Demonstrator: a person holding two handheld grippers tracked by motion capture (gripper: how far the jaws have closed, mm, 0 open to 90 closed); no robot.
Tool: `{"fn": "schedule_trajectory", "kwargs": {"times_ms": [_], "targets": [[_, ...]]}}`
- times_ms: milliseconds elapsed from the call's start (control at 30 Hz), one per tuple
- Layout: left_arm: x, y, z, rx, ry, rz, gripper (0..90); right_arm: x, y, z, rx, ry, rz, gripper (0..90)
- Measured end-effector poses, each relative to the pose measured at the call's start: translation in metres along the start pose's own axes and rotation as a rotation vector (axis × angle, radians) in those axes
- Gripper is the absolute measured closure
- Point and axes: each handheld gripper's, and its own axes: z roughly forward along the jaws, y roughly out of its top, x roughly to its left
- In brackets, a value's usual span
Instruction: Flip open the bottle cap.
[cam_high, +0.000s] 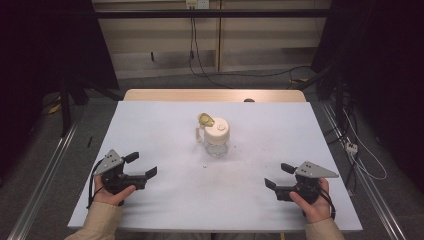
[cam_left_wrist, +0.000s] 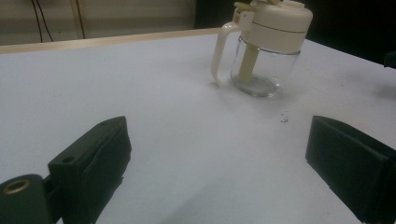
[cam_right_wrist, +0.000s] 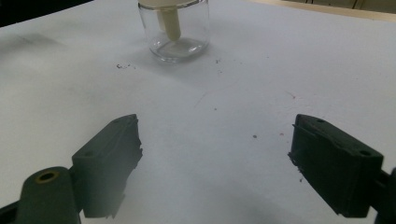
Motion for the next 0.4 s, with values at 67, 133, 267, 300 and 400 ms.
{"fn": "schedule_trajectory", "kwargs": {"times_ms": [67, 133, 267, 300, 400], "targets": [[0.0002, -0.0007, 0.0, 0.001, 0.0, -0.004, 6.3, 0.0, 0.0, -0.0002, 0.001, 0.0, 0.002, 15.2], [0.0002, -0.0008, 0.0003, 0.003, 0.002, -0.004, 6.3, -0.0003, -0.0002, -0.0004, 0.0, -0.002, -0.002, 15.2], [0.0001, 0.0001, 0.0014, 0.004, 0.007, 0.009, 6.3, -0.0001, -0.0008, -0.0001, 0.001, -0.005, 0.002, 15.2], [0.0001, 0.0003, 0.0016, 0.006, 0.008, 0.009, 6.2, -0.0004, -0.0011, 0.0001, 0.002, -0.004, 0.001, 15.2], [0.0007, 0.0007, 0.0032, 0.024, 0.013, 0.021, 6.2, -0.0016, -0.0019, 0.0012, 0.004, -0.009, 0.002, 15.0]]}}
